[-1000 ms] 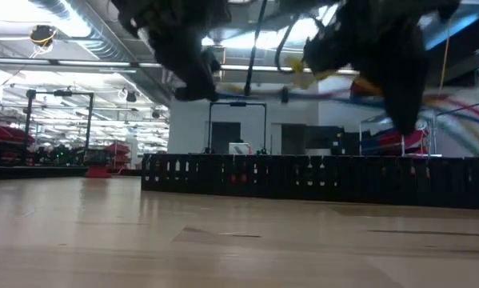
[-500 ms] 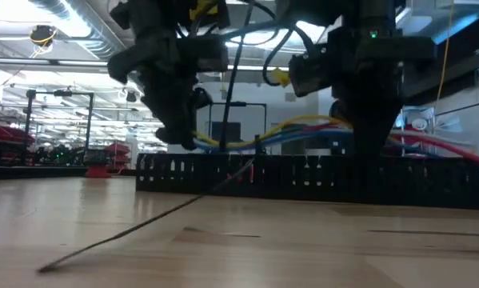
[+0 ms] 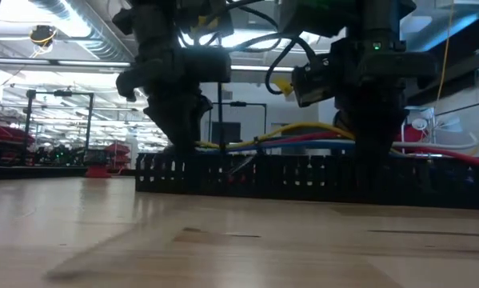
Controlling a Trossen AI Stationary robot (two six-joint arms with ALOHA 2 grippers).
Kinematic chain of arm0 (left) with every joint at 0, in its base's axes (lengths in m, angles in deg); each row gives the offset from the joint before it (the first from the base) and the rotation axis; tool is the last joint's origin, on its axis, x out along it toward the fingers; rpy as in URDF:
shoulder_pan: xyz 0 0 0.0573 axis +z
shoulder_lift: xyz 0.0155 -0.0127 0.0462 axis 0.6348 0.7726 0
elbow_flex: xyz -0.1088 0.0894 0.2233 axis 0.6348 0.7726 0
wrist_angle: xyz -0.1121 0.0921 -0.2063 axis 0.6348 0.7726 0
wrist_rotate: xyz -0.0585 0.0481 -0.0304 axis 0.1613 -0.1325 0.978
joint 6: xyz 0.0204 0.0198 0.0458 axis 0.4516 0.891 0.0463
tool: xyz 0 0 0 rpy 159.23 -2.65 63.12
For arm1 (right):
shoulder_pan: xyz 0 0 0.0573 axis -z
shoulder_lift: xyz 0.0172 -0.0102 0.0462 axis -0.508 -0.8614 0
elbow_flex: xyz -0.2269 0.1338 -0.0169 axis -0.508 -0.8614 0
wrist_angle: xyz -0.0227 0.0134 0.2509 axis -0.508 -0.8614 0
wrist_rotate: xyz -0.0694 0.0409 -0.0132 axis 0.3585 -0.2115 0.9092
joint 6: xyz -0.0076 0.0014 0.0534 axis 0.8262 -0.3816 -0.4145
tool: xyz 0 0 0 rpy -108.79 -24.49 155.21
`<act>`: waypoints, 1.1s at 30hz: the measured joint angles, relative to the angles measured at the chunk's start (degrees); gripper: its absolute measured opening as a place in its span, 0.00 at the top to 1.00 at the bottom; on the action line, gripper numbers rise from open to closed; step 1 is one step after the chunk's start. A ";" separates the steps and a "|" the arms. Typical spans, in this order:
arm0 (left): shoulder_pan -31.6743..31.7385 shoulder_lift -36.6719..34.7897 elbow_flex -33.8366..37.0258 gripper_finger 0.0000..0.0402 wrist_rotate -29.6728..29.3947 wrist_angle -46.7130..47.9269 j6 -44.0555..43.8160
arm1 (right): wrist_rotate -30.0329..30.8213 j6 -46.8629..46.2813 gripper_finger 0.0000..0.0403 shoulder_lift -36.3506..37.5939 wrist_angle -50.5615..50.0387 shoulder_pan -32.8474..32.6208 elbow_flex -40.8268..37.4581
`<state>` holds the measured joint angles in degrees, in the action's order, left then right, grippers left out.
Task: Ziptie cables
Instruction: Put the wrapped cable wires into the black cable duct
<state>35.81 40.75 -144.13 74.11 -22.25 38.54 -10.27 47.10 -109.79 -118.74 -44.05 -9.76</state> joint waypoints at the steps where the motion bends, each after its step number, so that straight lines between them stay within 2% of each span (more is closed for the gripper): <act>1: 0.00 0.16 0.00 0.72 0.01 0.14 0.33 | 0.30 0.00 0.99 0.00 0.37 0.00 0.00; 8: 0.00 -2.97 -1.24 0.56 0.02 3.96 1.92 | 0.57 0.00 0.99 0.00 1.30 0.04 0.02; 12: 0.00 -7.23 -1.33 0.54 -0.11 2.78 2.18 | 0.91 0.02 0.99 0.00 2.67 0.04 0.02; 17: 0.00 -8.24 -0.93 0.55 1.53 -1.10 1.46 | 3.25 -0.06 0.97 0.00 3.60 0.02 0.02; 20: 0.00 -7.88 1.88 0.57 2.90 -5.58 0.62 | 4.90 -1.47 0.92 0.00 3.61 0.03 0.02; 28: 0.00 -7.97 11.12 0.62 3.09 -19.02 -4.07 | 0.61 -1.77 0.65 -0.07 0.78 0.26 0.92; 33: 0.00 -7.97 15.38 0.64 3.10 -23.07 -4.59 | 0.51 -1.24 0.58 -0.11 -5.53 0.42 5.05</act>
<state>35.81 32.78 -128.75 77.21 -45.32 33.95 -9.76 45.86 -109.90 -124.27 -43.63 -4.72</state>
